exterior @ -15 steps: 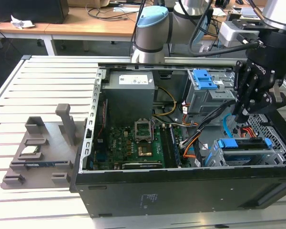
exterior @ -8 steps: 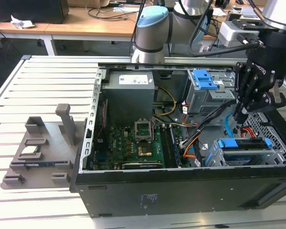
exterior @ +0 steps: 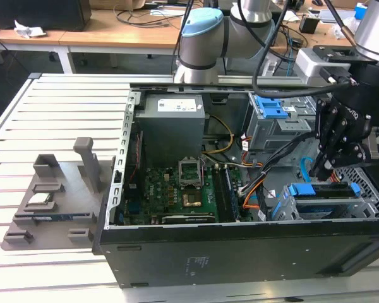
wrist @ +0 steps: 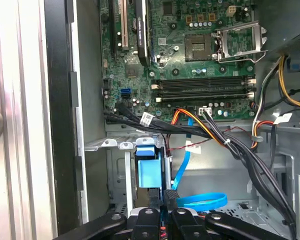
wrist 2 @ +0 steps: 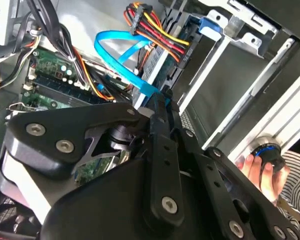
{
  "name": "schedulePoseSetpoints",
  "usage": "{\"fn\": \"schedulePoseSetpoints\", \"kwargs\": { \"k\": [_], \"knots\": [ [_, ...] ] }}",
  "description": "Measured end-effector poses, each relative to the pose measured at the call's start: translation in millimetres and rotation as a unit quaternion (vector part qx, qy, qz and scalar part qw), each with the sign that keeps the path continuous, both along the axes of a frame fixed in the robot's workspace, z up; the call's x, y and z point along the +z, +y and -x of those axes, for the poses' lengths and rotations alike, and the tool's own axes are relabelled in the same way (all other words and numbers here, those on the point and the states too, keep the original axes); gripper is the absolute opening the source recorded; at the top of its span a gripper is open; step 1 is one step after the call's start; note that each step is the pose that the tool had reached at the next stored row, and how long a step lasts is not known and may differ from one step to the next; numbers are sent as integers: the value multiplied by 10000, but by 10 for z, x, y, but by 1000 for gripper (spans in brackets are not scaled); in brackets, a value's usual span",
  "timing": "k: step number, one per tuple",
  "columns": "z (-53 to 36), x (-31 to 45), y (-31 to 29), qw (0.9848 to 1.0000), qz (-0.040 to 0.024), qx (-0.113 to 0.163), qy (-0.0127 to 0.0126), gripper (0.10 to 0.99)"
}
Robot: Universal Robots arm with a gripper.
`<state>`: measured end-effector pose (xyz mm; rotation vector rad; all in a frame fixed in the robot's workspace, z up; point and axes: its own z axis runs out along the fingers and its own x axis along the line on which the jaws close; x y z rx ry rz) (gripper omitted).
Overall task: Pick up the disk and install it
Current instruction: 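Insert the second disk wire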
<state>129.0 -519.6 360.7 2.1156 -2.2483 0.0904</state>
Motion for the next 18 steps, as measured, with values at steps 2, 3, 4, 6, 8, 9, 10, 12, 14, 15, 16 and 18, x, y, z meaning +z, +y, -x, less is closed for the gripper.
{"fn": "schedulePoseSetpoints", "kwargs": {
  "k": [2,3,4,6,8,9,10,12,14,15,16,18],
  "knots": [
    [-25,-31,-2,10000,0,-1,0,161],
    [-38,-42,-2,10000,1,0,0,161],
    [-54,-59,-2,10000,0,0,0,161],
    [-93,-117,-2,10000,0,0,0,161],
    [-102,-130,-2,10000,0,0,0,161],
    [-107,-137,-3,10000,0,0,0,161],
    [-111,-142,-4,10000,0,0,0,161],
    [-122,-159,-8,10000,0,0,0,161],
    [-127,-166,-12,10000,0,0,1,161],
    [-130,-170,-16,10000,0,0,1,161],
    [-133,-174,-19,10000,1,-1,1,161],
    [-141,-180,-25,10000,1,-1,1,161]
  ]
}}
